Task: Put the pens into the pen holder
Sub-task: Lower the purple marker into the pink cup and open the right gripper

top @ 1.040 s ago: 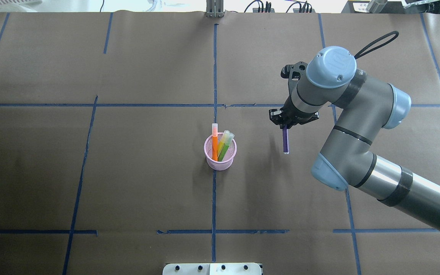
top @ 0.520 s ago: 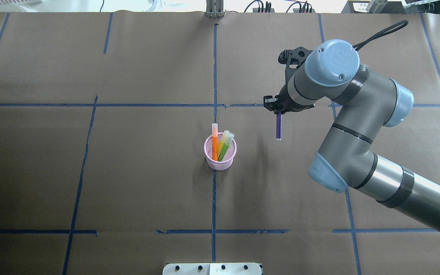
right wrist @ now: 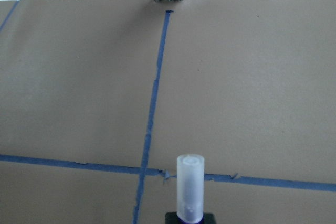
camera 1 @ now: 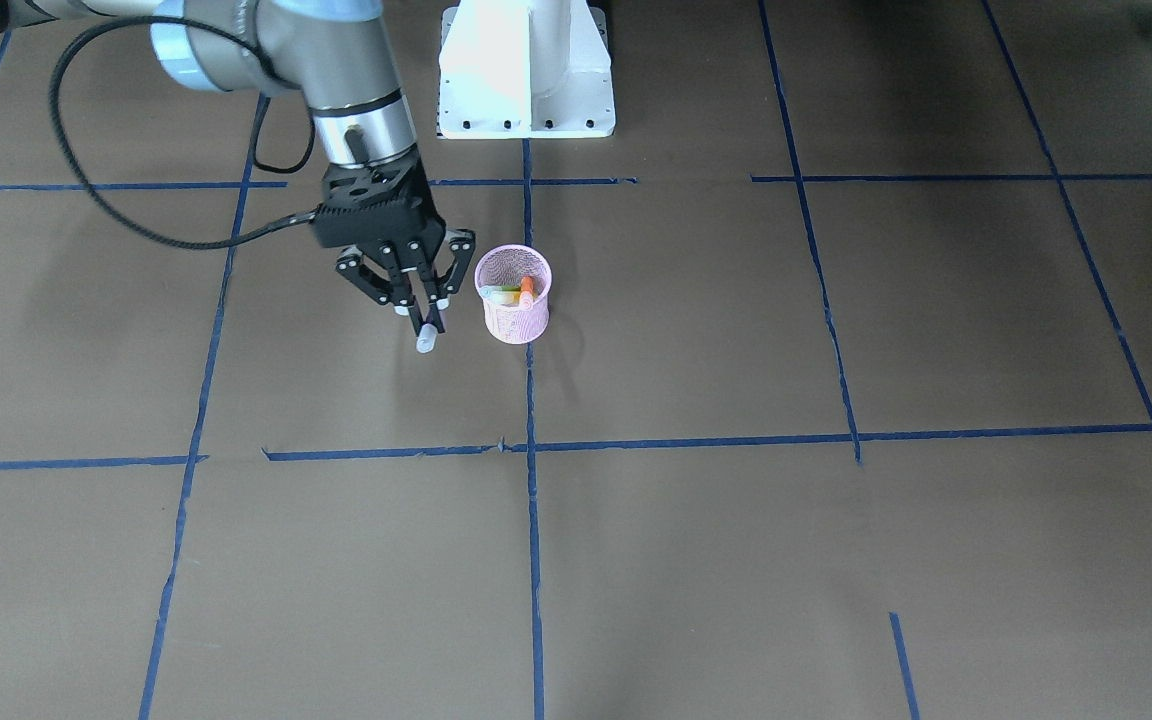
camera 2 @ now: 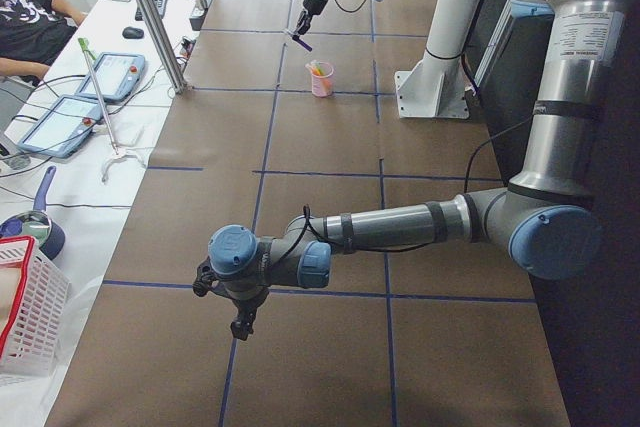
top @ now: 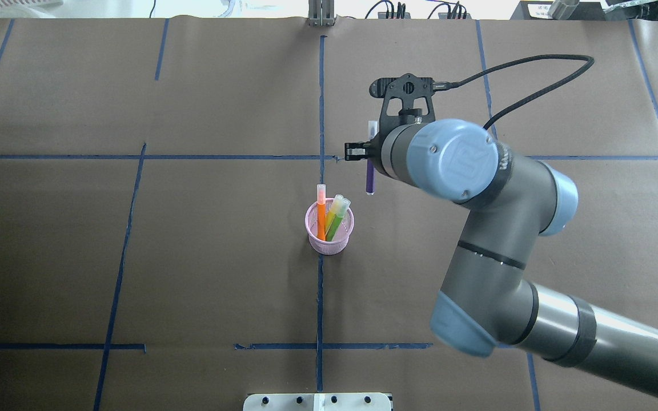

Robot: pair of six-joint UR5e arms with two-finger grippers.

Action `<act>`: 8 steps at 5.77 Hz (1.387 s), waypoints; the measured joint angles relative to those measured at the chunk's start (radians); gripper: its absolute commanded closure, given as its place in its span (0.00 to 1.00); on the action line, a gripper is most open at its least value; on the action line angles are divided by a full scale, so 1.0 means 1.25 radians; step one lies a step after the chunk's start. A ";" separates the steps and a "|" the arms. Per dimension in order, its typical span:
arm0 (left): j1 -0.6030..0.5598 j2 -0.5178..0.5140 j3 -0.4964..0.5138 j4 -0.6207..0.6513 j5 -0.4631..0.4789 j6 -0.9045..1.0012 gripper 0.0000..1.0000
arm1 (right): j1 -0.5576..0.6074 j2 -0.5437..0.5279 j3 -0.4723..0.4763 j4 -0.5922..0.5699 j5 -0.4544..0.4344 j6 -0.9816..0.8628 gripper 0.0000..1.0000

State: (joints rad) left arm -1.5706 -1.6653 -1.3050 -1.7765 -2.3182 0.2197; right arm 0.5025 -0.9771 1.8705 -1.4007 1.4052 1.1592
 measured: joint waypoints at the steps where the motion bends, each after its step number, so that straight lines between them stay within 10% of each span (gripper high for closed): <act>1: 0.001 0.000 0.000 0.003 0.001 0.000 0.00 | -0.034 0.009 0.021 0.000 -0.074 0.001 1.00; 5: 0.004 0.005 0.000 0.005 0.005 0.000 0.00 | -0.194 0.012 0.033 0.003 -0.311 0.032 1.00; 8: 0.004 0.005 0.001 0.005 0.013 0.000 0.00 | -0.229 -0.011 0.010 0.005 -0.340 0.053 1.00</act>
State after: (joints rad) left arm -1.5651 -1.6590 -1.3042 -1.7702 -2.3017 0.2194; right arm 0.2160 -0.9903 1.8836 -1.3940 0.9797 1.2253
